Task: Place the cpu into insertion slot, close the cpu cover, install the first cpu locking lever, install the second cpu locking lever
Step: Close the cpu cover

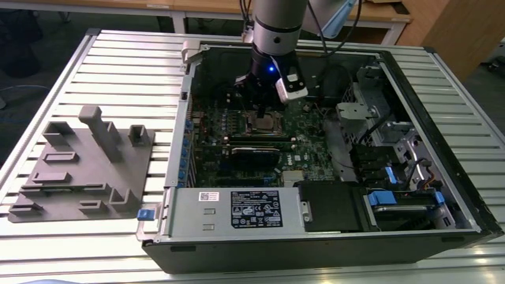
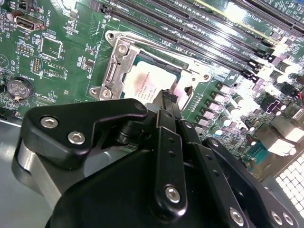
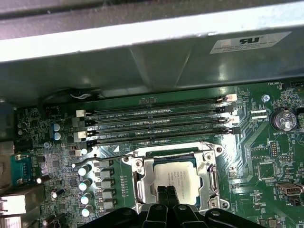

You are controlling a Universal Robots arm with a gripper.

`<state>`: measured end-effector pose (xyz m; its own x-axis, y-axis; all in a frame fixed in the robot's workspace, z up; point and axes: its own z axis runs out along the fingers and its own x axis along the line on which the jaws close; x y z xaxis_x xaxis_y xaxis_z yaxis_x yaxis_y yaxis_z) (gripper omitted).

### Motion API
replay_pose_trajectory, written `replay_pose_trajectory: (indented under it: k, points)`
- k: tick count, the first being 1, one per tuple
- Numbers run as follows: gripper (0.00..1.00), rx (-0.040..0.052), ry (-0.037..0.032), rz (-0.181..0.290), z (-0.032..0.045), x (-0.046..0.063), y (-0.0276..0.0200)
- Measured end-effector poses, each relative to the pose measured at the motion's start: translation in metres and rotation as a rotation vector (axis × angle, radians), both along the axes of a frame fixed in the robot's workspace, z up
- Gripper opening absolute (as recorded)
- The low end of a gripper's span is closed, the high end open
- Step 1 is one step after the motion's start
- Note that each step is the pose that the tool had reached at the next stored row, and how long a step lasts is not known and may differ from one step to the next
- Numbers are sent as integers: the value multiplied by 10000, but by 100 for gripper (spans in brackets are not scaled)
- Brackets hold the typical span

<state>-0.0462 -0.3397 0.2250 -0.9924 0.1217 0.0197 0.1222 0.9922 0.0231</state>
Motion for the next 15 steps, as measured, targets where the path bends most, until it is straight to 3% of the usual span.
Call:
replay_pose_trajectory:
  k: [15]
  points:
    - [11,1,-1,-2,-28,-90,1]
